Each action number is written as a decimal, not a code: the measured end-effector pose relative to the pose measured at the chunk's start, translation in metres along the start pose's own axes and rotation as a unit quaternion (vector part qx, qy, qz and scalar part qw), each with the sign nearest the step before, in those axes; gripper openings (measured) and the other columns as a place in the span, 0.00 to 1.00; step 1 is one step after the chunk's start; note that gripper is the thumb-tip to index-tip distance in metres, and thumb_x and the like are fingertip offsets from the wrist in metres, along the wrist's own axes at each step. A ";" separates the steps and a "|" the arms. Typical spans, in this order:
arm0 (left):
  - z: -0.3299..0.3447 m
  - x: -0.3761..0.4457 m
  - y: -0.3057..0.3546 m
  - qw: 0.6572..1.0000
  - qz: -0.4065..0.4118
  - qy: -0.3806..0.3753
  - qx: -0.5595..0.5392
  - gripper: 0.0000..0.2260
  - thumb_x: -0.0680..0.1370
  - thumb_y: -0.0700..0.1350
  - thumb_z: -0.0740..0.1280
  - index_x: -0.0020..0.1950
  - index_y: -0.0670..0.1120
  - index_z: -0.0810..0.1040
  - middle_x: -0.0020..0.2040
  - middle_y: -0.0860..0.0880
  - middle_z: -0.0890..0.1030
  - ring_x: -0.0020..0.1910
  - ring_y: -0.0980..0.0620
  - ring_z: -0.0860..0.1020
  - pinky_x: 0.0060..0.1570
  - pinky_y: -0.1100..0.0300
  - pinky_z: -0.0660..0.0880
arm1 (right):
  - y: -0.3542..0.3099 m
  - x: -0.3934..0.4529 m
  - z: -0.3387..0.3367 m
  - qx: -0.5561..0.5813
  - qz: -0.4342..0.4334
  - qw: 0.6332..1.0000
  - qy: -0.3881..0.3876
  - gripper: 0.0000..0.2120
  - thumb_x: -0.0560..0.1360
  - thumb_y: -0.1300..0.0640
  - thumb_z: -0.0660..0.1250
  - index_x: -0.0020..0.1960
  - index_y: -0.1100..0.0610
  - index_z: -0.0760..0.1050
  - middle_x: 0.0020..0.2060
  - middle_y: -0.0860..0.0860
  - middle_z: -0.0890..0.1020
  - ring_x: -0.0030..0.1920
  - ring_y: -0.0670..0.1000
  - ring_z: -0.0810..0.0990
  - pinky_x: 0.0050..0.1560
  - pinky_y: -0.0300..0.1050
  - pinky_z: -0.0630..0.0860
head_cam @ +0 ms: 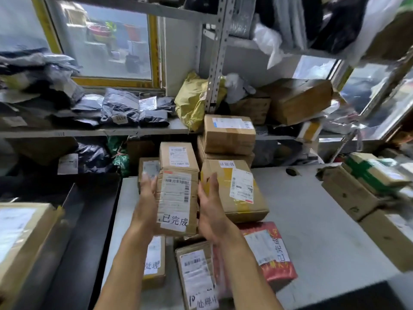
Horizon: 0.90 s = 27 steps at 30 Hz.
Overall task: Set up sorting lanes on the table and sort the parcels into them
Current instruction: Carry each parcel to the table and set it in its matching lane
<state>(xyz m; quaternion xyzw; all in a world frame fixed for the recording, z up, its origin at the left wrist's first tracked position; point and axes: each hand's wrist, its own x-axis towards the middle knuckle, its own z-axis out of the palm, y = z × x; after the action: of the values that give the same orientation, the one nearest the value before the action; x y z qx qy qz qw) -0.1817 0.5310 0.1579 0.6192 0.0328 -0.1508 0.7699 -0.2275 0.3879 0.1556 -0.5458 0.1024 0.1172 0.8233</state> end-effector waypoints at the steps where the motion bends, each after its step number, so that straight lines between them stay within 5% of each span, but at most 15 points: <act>1: 0.007 -0.009 0.012 1.000 0.019 -0.007 0.007 0.28 0.81 0.69 0.43 0.55 0.60 0.80 0.47 0.49 0.87 0.45 0.49 0.86 0.46 0.47 0.80 | -0.006 -0.008 -0.002 0.007 -0.017 1.000 -0.017 0.42 0.68 0.16 0.50 0.78 0.33 0.60 0.75 0.49 0.73 0.76 0.57 0.68 0.71 0.65 0.70; 3: 0.027 -0.032 0.031 0.998 0.051 -0.029 0.020 0.28 0.81 0.68 0.43 0.55 0.58 0.80 0.48 0.48 0.87 0.47 0.47 0.86 0.47 0.46 0.80 | -0.018 -0.034 -0.007 0.019 -0.058 0.997 -0.040 0.42 0.70 0.17 0.49 0.79 0.34 0.60 0.76 0.50 0.71 0.77 0.58 0.67 0.74 0.68 0.66; 8: 0.085 -0.099 0.045 0.991 0.100 -0.083 0.023 0.29 0.81 0.68 0.43 0.61 0.56 0.79 0.53 0.45 0.86 0.52 0.44 0.85 0.51 0.42 0.79 | -0.048 -0.116 -0.035 0.020 -0.127 0.992 -0.020 0.37 0.72 0.21 0.48 0.77 0.35 0.61 0.76 0.50 0.71 0.75 0.57 0.70 0.68 0.61 0.74; 11: 0.132 -0.133 0.033 0.989 0.096 -0.114 0.026 0.28 0.82 0.67 0.43 0.61 0.57 0.79 0.52 0.47 0.86 0.51 0.45 0.85 0.50 0.45 0.80 | -0.056 -0.169 -0.063 0.026 -0.144 0.989 0.004 0.39 0.72 0.21 0.46 0.79 0.36 0.58 0.77 0.51 0.69 0.76 0.57 0.69 0.63 0.54 0.78; 15: 0.216 -0.168 0.001 0.981 0.056 -0.184 0.008 0.29 0.82 0.66 0.44 0.60 0.52 0.80 0.51 0.45 0.87 0.49 0.45 0.86 0.50 0.46 0.79 | -0.061 -0.252 -0.124 0.041 -0.142 0.986 0.071 0.29 0.73 0.23 0.40 0.70 0.31 0.57 0.75 0.50 0.70 0.75 0.56 0.70 0.55 0.47 0.81; 21: 0.350 -0.224 -0.046 0.945 0.000 -0.326 0.030 0.26 0.82 0.65 0.46 0.55 0.56 0.80 0.48 0.49 0.87 0.45 0.49 0.86 0.47 0.49 0.80 | -0.061 -0.361 -0.224 0.057 -0.194 0.959 0.199 0.51 0.65 0.15 0.49 0.82 0.37 0.47 0.80 0.51 0.64 0.77 0.57 0.67 0.70 0.61 0.72; 24: 0.414 -0.256 -0.068 0.921 -0.011 -0.387 0.043 0.25 0.83 0.64 0.47 0.54 0.54 0.81 0.48 0.48 0.87 0.42 0.51 0.86 0.47 0.51 0.80 | -0.062 -0.412 -0.269 0.083 -0.240 0.932 0.260 0.44 0.64 0.15 0.50 0.76 0.32 0.60 0.77 0.48 0.69 0.75 0.55 0.70 0.64 0.57 0.77; 27: 0.464 -0.279 -0.090 0.905 -0.013 -0.420 0.071 0.24 0.83 0.64 0.47 0.50 0.57 0.81 0.43 0.53 0.87 0.39 0.55 0.86 0.44 0.52 0.79 | -0.056 -0.453 -0.311 0.109 -0.258 0.905 0.319 0.44 0.64 0.14 0.54 0.75 0.32 0.64 0.77 0.48 0.70 0.75 0.55 0.69 0.72 0.65 0.69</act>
<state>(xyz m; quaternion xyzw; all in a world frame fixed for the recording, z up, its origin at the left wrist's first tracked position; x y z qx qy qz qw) -0.5350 0.1207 0.2467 0.5506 -0.2965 -0.4089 0.6645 -0.6543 0.0434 0.2198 -0.4685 0.2272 -0.2917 0.8024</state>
